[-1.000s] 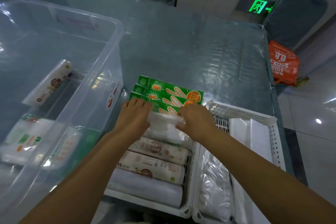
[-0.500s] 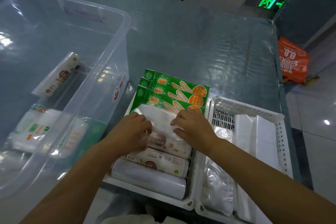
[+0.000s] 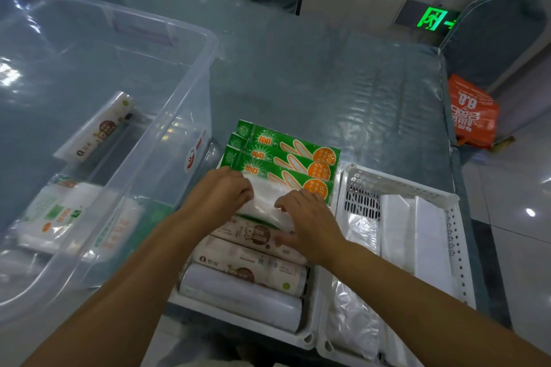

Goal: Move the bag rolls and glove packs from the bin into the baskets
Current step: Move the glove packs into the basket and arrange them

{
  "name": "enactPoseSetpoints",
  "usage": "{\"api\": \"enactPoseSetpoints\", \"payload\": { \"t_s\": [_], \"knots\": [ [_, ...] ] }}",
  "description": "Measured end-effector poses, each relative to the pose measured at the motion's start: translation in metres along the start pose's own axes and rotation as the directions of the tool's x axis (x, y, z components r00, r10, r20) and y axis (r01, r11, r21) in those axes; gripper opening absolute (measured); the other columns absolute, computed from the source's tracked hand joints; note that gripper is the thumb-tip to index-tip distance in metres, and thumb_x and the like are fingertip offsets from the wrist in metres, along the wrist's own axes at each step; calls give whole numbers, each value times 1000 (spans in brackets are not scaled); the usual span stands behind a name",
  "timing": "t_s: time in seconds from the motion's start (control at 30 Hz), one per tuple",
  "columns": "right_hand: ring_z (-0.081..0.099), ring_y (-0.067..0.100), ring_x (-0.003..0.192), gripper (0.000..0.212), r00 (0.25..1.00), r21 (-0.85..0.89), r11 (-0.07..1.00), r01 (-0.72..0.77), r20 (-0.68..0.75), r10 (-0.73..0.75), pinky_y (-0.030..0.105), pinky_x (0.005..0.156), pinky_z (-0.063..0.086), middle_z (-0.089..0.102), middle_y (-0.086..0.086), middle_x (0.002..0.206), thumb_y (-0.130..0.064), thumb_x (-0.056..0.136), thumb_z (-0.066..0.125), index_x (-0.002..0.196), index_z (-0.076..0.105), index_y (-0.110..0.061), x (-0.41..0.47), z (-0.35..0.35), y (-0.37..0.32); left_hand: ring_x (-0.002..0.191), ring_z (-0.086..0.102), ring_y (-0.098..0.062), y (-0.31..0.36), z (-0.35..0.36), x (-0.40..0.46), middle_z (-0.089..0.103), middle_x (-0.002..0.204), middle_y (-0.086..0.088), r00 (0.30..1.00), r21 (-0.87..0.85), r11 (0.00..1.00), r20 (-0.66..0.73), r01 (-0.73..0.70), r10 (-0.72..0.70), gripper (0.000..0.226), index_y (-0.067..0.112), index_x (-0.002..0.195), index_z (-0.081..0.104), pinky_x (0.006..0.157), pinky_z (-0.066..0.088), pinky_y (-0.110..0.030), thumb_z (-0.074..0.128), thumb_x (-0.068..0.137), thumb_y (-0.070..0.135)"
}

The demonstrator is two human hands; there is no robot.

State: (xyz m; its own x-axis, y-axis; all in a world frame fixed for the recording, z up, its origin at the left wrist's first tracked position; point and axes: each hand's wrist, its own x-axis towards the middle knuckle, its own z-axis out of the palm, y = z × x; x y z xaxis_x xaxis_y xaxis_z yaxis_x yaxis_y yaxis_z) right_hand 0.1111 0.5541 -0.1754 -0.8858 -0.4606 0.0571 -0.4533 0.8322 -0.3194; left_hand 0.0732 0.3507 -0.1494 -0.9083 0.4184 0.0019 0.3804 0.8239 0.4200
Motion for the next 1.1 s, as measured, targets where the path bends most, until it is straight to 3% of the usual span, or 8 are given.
{"api": "enactPoseSetpoints", "payload": {
  "t_s": [0.07, 0.17, 0.3, 0.47, 0.57, 0.67, 0.83, 1.1],
  "knots": [
    [47, 19, 81, 20, 986, 89, 986, -144, -72, 150, 37, 77, 37, 63, -2, 80, -37, 75, 69, 81, 64, -18, 9, -3, 2, 98, 55, -22, 3, -1, 1, 69, 104, -3, 992, -2, 999, -119, 41, -41, 18, 16, 102, 68, 85, 40, -34, 55, 90, 20],
    [45, 17, 78, 24, 927, 174, 923, -343, -97, 363, 32, 75, 32, 61, -4, 68, -40, 78, 65, 64, 63, -21, 20, -6, 7, 102, 57, -27, 8, -2, -5, 67, 109, -10, 917, -83, 984, -358, 155, -175, 27, 10, 115, 61, 89, 41, -37, 58, 88, 14],
    [50, 20, 80, 27, 895, 85, 899, -429, -91, 436, 32, 74, 31, 62, -4, 68, -41, 79, 62, 58, 58, -24, 27, -4, 11, 80, 59, -22, 11, 4, -21, 66, 86, -9, 841, -92, 995, -534, 38, -82, 17, 5, 96, 64, 74, 43, -30, 56, 86, 16],
    [50, 21, 86, 11, 895, 38, 906, -421, -146, 422, 35, 77, 32, 61, -3, 81, -34, 77, 62, 76, 60, -22, 27, -5, 9, 75, 61, -25, 10, 26, -26, 68, 80, -5, 941, 115, 985, -299, -127, 156, 14, 12, 82, 71, 68, 45, -30, 76, 69, 9],
    [54, 25, 87, 18, 903, 49, 943, -331, -273, 331, 37, 77, 40, 62, 4, 89, -19, 75, 66, 92, 61, -14, 22, -6, 7, 101, 59, -31, 7, 35, -19, 67, 107, -8, 989, 161, 985, -121, -68, 88, 30, 15, 101, 70, 88, 44, -42, 73, 71, 12],
    [57, 28, 74, 17, 923, -3, 994, -113, -370, 104, 36, 68, 45, 61, 9, 78, -5, 70, 72, 85, 66, -8, 16, -6, 5, 116, 48, -27, 7, 41, -14, 56, 126, -4, 999, 173, 985, -32, -18, 23, 37, 22, 118, 59, 97, 36, -42, 60, 81, 21],
    [56, 30, 71, 8, 989, -112, 993, 23, -143, -39, 38, 67, 44, 60, 9, 73, -11, 72, 74, 80, 71, -10, 11, 0, 10, 117, 45, -21, 8, 43, -9, 52, 127, -1, 999, 112, 993, -7, 45, -44, 43, 24, 121, 56, 97, 40, -38, 58, 79, 18],
    [55, 27, 80, 14, 946, 68, 987, -143, -283, 156, 34, 71, 38, 63, 8, 83, -16, 73, 73, 87, 71, -11, 17, -15, 26, 111, 49, -21, 7, 23, 0, 57, 120, -2, 988, 62, 995, -141, 77, -67, 50, 20, 120, 59, 96, 39, -35, 68, 73, 9]
  ]
}}
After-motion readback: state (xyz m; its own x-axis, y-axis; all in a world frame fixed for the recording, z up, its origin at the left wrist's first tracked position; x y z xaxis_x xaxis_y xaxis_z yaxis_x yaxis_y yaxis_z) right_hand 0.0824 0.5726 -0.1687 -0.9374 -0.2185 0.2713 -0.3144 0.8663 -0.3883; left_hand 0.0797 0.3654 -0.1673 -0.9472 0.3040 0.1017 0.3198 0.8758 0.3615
